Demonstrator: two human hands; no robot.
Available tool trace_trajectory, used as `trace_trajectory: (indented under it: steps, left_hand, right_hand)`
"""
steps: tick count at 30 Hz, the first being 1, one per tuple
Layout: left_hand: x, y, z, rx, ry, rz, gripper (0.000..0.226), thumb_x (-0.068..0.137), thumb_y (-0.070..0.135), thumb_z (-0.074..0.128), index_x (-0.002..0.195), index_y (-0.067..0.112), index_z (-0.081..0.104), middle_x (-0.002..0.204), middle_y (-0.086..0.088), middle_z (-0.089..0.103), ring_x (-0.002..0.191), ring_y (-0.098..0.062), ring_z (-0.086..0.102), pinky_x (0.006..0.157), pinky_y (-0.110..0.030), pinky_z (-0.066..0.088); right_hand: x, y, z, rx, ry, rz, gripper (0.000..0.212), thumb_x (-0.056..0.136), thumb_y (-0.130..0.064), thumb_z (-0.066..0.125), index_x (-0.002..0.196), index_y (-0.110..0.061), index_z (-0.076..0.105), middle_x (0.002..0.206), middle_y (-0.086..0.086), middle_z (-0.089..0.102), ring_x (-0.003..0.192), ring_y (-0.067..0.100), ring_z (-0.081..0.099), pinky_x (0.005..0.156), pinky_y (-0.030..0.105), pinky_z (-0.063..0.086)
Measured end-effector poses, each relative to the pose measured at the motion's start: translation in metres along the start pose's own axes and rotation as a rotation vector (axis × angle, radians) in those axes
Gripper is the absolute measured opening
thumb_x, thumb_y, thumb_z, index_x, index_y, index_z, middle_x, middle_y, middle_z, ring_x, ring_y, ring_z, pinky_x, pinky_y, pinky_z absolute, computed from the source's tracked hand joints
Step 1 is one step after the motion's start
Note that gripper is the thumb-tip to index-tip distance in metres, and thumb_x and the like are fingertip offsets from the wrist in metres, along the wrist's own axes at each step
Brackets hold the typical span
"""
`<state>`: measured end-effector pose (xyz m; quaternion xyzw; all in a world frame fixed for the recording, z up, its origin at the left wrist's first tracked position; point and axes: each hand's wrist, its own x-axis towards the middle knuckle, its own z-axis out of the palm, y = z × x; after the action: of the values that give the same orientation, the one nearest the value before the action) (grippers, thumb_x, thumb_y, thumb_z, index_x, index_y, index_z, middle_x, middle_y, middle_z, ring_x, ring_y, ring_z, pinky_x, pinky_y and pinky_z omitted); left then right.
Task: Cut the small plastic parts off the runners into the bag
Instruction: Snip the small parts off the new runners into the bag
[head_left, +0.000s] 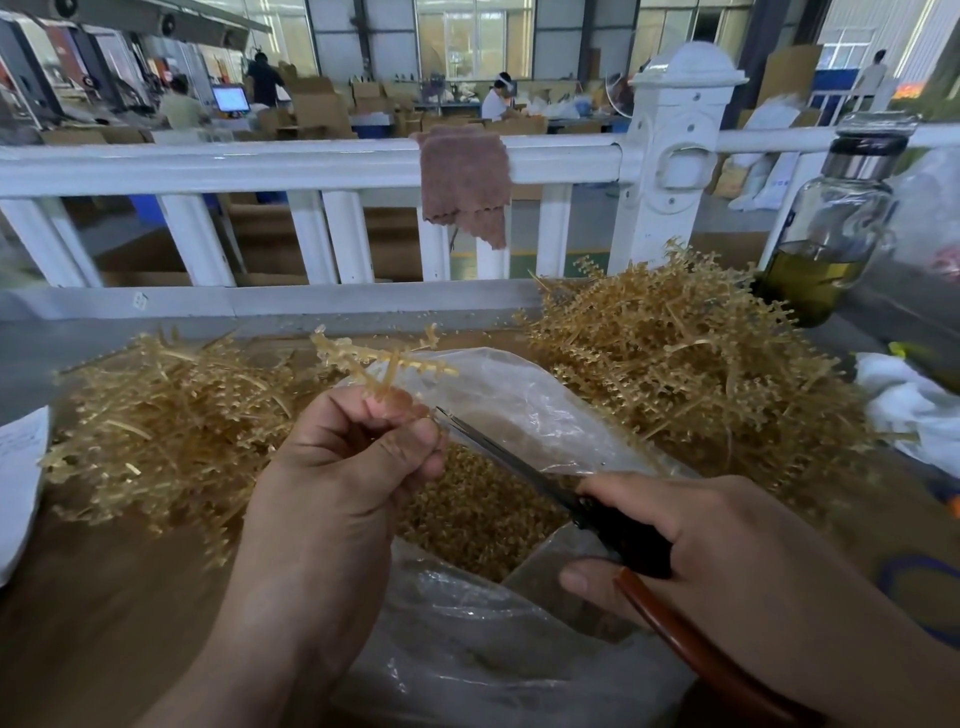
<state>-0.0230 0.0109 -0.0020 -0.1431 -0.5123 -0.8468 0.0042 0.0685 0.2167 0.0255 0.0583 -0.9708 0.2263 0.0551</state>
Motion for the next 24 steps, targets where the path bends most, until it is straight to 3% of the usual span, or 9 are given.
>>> trace_trajectory:
  steps: [8, 17, 24]
  left_hand:
    - [-0.0003, 0.0004, -0.0005, -0.009, -0.044, 0.024, 0.023, 0.067, 0.005, 0.073, 0.066, 0.027, 0.065, 0.073, 0.007, 0.064, 0.068, -0.009, 0.061, 0.064, -0.018, 0.054]
    - [-0.0004, 0.0009, -0.0023, 0.017, -0.034, 0.018, 0.020, 0.064, 0.007, 0.074, 0.070, 0.022, 0.063, 0.077, -0.002, 0.064, 0.069, -0.012, 0.061, 0.065, -0.019, 0.055]
    - [0.0004, 0.0011, -0.0013, 0.009, -0.040, 0.049, 0.021, 0.059, 0.009, 0.076, 0.068, 0.024, 0.064, 0.076, -0.001, 0.063, 0.067, -0.012, 0.061, 0.064, -0.018, 0.054]
  right_hand:
    - [-0.0012, -0.0018, -0.0019, 0.021, -0.003, -0.002, 0.055, 0.073, -0.073, 0.055, 0.106, -0.030, 0.064, 0.080, -0.016, 0.067, 0.074, -0.001, 0.061, 0.066, 0.017, 0.045]
    - [-0.0008, -0.0011, -0.0025, 0.028, -0.018, -0.032, 0.042, 0.081, -0.066, 0.063, 0.096, -0.027, 0.064, 0.074, -0.011, 0.062, 0.064, 0.005, 0.057, 0.058, 0.015, 0.040]
    - [-0.0010, -0.0005, -0.0038, 0.044, -0.019, -0.045, 0.037, 0.083, -0.065, 0.065, 0.091, -0.028, 0.061, 0.076, -0.017, 0.062, 0.066, 0.000, 0.058, 0.061, 0.013, 0.041]
